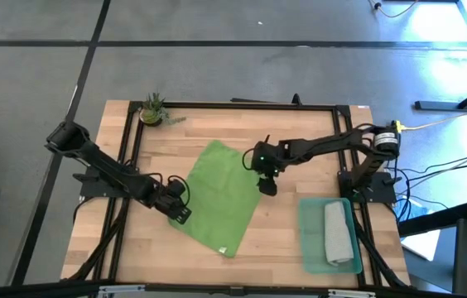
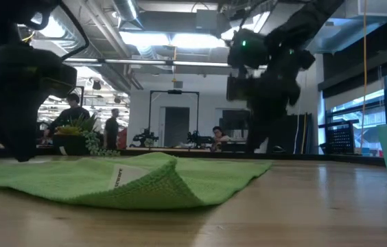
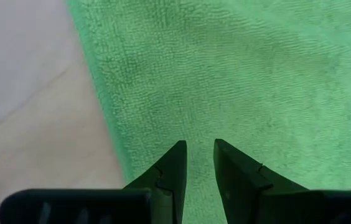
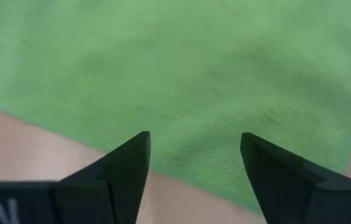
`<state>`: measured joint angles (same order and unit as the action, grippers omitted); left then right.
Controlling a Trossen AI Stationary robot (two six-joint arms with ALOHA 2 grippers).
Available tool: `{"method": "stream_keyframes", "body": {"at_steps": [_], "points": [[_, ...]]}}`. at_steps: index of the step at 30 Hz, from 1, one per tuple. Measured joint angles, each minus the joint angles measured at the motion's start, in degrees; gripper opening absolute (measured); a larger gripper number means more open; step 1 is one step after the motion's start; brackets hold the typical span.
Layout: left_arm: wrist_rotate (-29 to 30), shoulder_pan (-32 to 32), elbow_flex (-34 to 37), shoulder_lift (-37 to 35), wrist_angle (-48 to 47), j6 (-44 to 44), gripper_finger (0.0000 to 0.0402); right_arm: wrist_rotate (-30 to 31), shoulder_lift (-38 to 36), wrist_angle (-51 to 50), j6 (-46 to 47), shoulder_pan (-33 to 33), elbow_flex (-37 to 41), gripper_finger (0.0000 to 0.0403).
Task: Roll microfiber towels into tight, uniform cylinder then place into a basket
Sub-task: Fold the green microfiber towel
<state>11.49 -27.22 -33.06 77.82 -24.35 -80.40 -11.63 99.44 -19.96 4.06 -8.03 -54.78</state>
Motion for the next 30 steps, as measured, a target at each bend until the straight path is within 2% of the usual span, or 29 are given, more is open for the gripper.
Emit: {"method": "stream_keyframes", "body": {"at_steps": [3, 5, 16, 22, 26, 30], "points": [[-0.02, -0.05, 0.00, 0.94, -0.14, 0.00, 0.0076, 5.51, 2.83, 0.29, 0.04, -0.24, 0.02, 0.0251], [-0.07, -0.29, 0.00, 1.72, 0.14, -0.01, 0.0076, 6.61, 3.79, 1.17, -0.05, -0.92, -0.14, 0.0251], [0.15, -1.75, -0.26, 5.18, 5.70, -0.05, 0.0076, 7.15, 5.02, 9.08, -3.07, -6.04, 0.09, 0.0251], [3.66, -1.36, -0.22, 6.70, 9.10, 1.33, 0.0076, 7.81, 5.05, 11.73, -2.92, -9.19, 0.09, 0.0251], [6.76, -0.94, -0.11, 5.62, 7.96, 3.08, 0.0076, 6.72, 4.85, 9.29, -3.14, -9.92, -1.81, 0.0251], [10.24, -0.92, -3.23, 2.65, 4.45, 9.59, 0.0076, 1.71, 3.61, 4.91, -5.76, -9.21, -5.55, 0.0251]]}}
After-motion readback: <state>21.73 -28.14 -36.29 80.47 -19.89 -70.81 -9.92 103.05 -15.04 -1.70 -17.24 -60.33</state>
